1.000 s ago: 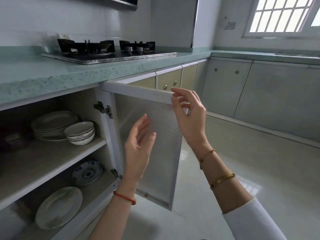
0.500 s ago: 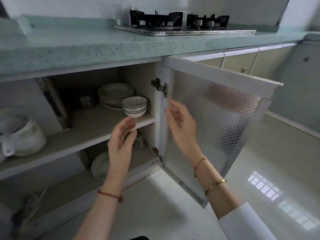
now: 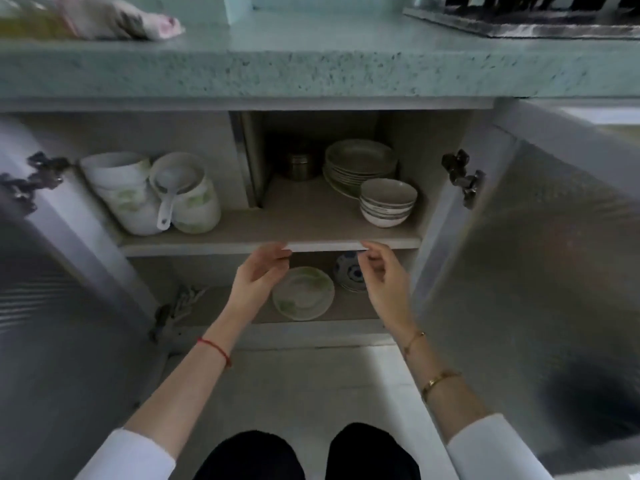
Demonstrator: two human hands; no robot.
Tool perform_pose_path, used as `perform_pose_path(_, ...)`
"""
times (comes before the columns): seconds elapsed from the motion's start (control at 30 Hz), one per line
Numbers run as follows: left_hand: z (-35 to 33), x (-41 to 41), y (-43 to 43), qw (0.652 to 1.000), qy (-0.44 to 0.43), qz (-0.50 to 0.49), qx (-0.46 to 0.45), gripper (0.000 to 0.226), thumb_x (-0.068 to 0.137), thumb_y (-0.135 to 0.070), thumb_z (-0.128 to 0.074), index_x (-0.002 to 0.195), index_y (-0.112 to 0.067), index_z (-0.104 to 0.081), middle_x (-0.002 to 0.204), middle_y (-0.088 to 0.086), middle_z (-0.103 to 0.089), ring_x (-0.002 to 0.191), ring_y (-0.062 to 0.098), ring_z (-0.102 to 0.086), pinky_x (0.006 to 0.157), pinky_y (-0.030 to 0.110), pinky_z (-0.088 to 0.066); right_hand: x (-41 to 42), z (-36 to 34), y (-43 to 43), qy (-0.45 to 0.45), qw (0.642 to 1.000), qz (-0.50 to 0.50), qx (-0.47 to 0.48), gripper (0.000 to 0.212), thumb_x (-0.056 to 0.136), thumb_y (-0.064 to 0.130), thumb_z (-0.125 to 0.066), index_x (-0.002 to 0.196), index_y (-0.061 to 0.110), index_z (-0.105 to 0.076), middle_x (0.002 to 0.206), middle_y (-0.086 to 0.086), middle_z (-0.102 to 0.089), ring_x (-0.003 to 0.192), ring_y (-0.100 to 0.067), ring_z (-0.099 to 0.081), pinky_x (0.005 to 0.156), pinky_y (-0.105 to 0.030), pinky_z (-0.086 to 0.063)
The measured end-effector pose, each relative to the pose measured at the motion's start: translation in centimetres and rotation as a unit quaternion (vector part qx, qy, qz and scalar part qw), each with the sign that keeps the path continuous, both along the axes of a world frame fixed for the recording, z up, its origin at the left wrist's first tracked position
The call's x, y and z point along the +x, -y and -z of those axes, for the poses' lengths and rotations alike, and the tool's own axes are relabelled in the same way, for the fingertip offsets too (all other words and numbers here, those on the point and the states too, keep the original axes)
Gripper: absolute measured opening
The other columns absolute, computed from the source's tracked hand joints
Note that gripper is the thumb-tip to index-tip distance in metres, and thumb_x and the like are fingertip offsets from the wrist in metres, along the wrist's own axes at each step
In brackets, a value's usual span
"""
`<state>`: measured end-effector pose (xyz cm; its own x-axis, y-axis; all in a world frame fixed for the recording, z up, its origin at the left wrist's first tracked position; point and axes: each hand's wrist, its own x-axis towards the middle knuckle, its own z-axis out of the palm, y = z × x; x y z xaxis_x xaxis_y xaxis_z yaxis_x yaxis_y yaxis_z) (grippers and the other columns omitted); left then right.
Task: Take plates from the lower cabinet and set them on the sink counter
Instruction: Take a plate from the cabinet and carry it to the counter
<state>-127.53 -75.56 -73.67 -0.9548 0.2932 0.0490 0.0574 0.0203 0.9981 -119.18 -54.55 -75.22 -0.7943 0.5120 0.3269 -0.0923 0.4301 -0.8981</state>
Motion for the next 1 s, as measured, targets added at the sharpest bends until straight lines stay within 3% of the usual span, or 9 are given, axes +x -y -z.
perform_pose_path(0.13,3.0,-2.6,0.9,0.998,0.059,-0.016,0.021,0.034,0.093,-0.001,-0.062,0.126,-0.009,-0.063,0.122,0.015,-0.068,0.117,0.031,-0.064,0.102,0.048,-0.051,-2.0,2.7,0.6,0.017,1.0,-0.019,0.014,0.025,0.095,0.017,-0.059,0.119,0.011,-0.063,0.098,0.001,-0.065,0.085,0.006,-0.059,0.074,-0.002,-0.042)
perform_pose_path(0.3,7.9,-5.8,1.4,0.993,0.1,-0.059,0.024,0.026,0.091,0.0,-0.064,0.11,-0.017,-0.067,0.105,-0.003,-0.072,0.116,0.029,-0.065,0.085,0.029,-0.057,-5.2,7.9,0.7,0.062,0.998,-0.019,0.009,0.019,0.096,0.02,-0.058,0.111,0.013,-0.067,0.096,0.003,-0.068,0.082,0.008,-0.059,0.072,-0.004,-0.044)
perform_pose_path(0.5,14.4,-9.9,0.9,0.99,0.118,-0.058,-0.041,0.033,0.092,0.001,-0.061,0.125,-0.004,-0.063,0.124,0.018,-0.067,0.102,0.02,-0.065,0.077,0.018,-0.054,-9.3,14.2,0.1,0.099,0.995,-0.008,-0.018,0.018,0.095,0.019,-0.059,0.108,0.01,-0.068,0.096,0.002,-0.067,0.086,-0.006,-0.06,0.07,0.002,-0.041)
perform_pose_path(0.67,19.4,-13.0,0.2,0.984,0.145,-0.058,-0.087,0.04,0.095,0.0,-0.057,0.134,0.0,-0.055,0.13,0.016,-0.063,0.11,0.022,-0.061,0.088,0.027,-0.052,-12.5,19.1,-1.0,0.131,0.991,0.003,-0.015,0.019,0.094,0.018,-0.06,0.109,0.01,-0.069,0.095,0.004,-0.064,0.087,-0.008,-0.058,0.064,0.007,-0.036)
perform_pose_path(0.83,23.9,-15.9,-1.1,0.977,0.165,-0.078,-0.11,0.042,0.094,0.002,-0.056,0.135,-0.001,-0.053,0.132,0.017,-0.062,0.117,0.026,-0.061,0.101,0.034,-0.05,-15.4,23.5,-2.4,0.159,0.987,0.012,0.006,0.016,0.092,0.017,-0.062,0.104,0.011,-0.071,0.089,0.003,-0.065,0.076,-0.006,-0.058,0.059,0.003,-0.038)
perform_pose_path(0.9,25.7,-17.0,-1.7,0.973,0.173,-0.089,-0.125,0.037,0.092,0.004,-0.056,0.129,0.002,-0.057,0.13,0.022,-0.063,0.121,0.031,-0.06,0.103,0.036,-0.048,-16.5,25.2,-3.0,0.168,0.986,0.013,0.014,0.013,0.09,0.011,-0.061,0.099,0.01,-0.071,0.09,-0.002,-0.068,0.077,-0.008,-0.058,0.062,0.001,-0.039)
perform_pose_path(1.0,27.9,-18.5,-2.6,0.968,0.166,-0.072,-0.175,0.017,0.086,0.009,-0.056,0.101,0.007,-0.063,0.11,0.03,-0.068,0.11,0.036,-0.063,0.081,0.026,-0.05,-17.9,27.1,-4.2,0.19,0.982,0.008,0.01,0.017,0.09,0.009,-0.059,0.103,0.006,-0.07,0.094,-0.007,-0.069,0.08,-0.01,-0.058,0.074,-0.012,-0.042)
